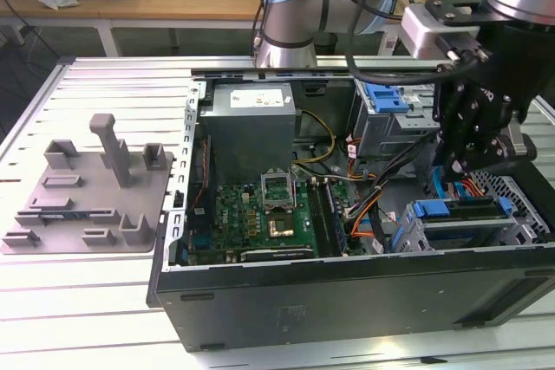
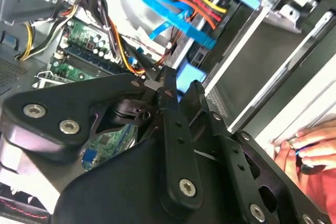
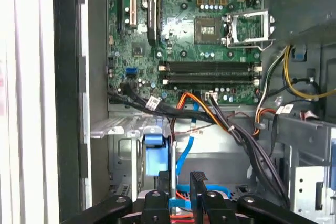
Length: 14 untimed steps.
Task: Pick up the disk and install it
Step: 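Insert the second disk wire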
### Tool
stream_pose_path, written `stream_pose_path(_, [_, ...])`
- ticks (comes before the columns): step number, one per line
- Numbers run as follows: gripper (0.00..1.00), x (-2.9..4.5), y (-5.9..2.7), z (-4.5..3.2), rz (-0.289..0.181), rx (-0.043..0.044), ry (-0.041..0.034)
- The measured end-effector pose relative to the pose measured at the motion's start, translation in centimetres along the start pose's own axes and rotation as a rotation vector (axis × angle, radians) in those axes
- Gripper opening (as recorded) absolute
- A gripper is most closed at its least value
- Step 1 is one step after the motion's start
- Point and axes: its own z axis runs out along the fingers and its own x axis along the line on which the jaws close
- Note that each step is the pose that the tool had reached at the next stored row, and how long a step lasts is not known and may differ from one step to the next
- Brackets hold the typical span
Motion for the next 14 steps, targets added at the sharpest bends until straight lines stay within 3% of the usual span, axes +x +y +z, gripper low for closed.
stream_pose_path(2, [0.29, -0.05, 0.37, -0.03, 0.000, 0.0024, 0.0030])
stream_pose_path(3, [0.16, -0.21, 0.88, -0.07, 0.000, 0.0049, 0.0062])
stream_pose_path(4, [0.11, -0.38, 1.23, -0.10, 0.000, 0.0067, 0.0072])
stream_pose_path(8, [0.11, -0.72, 1.81, -0.13, -0.001, 0.0095, 0.0160])
stream_pose_path(14, [0.11, -0.72, 1.82, -0.14, 0.000, 0.0095, 0.0162])
